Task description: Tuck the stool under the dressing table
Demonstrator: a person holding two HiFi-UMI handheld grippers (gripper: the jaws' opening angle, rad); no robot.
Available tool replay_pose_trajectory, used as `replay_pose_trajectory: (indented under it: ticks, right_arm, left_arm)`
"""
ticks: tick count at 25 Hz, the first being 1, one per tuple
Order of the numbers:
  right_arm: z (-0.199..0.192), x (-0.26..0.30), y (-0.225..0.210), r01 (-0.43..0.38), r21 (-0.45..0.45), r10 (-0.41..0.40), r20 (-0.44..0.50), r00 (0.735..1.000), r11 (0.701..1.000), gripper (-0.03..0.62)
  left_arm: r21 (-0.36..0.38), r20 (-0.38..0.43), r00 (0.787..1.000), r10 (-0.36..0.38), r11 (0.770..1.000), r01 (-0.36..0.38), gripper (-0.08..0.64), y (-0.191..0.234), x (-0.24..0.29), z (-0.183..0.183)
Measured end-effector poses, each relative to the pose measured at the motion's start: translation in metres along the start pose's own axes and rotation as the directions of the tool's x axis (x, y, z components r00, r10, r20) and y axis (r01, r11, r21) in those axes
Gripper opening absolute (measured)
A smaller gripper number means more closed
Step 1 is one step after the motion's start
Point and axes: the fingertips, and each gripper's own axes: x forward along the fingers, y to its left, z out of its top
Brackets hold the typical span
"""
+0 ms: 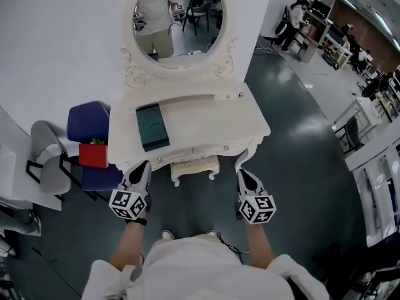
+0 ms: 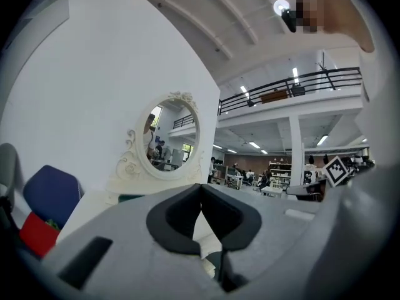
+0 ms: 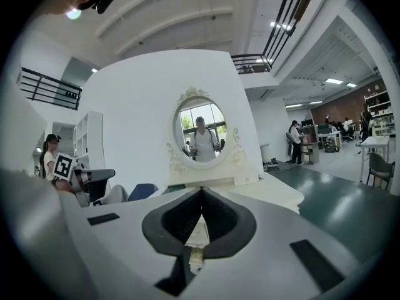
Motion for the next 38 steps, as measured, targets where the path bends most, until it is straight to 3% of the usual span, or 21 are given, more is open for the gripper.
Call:
replay_pose_trajectory:
  ticks: [4,9,11,16,21,27,31,38]
  right_arm:
    - [0.028,-0.001,0.007,-0.050,0.009,0.050,0.058,0.997,0.999,0.000]
    - [0.052,0.000,0.006,-0.073,-0.036,0.076,0.083,0.994,0.997,0.002]
    - [0.064,-0.003,0.003,-0.065,-0.043,0.069,0.106,0.992,0.997,0.002]
    - [0.075,-0.008,-0.012,-0.021,-0.067,0.030,0.127,0.991,0.997,0.002]
    - [0.086,-0.024,-0.025,0.019,-0.047,-0.012,0.154,0.988,0.999,0.002]
    - [0.091,-0.035,-0.023,0.059,-0.083,-0.044,0.163,0.986,0.995,0.002]
    - [0.078,-0.035,-0.017,0.069,-0.058,-0.061,0.141,0.988,0.996,0.002]
    - [0.084,-0.014,0.002,0.028,-0.075,-0.018,0.138,0.990,0.997,0.002]
  left_arm:
    - [0.063,0.084,0.996,-0.011,0.998,0.005,0.017,-0.006,-0.004,0.042]
    - [0.190,0.097,0.994,-0.058,0.981,0.039,0.017,-0.017,-0.004,0.075]
    - [0.209,0.115,0.991,-0.065,0.977,0.040,0.017,-0.022,-0.007,0.087]
    - [0.220,0.179,0.981,-0.071,0.975,0.031,0.017,-0.032,-0.015,0.116]
    - [0.194,0.244,0.970,0.012,0.979,-0.061,0.017,-0.018,-0.034,0.137]
    - [0.183,0.250,0.968,0.036,0.979,-0.084,0.017,-0.018,-0.049,0.137]
    - [0.190,0.219,0.974,0.058,0.977,-0.101,0.017,-0.014,-0.056,0.122]
    - [0.190,0.239,0.970,0.040,0.978,-0.088,0.017,-0.007,-0.049,0.132]
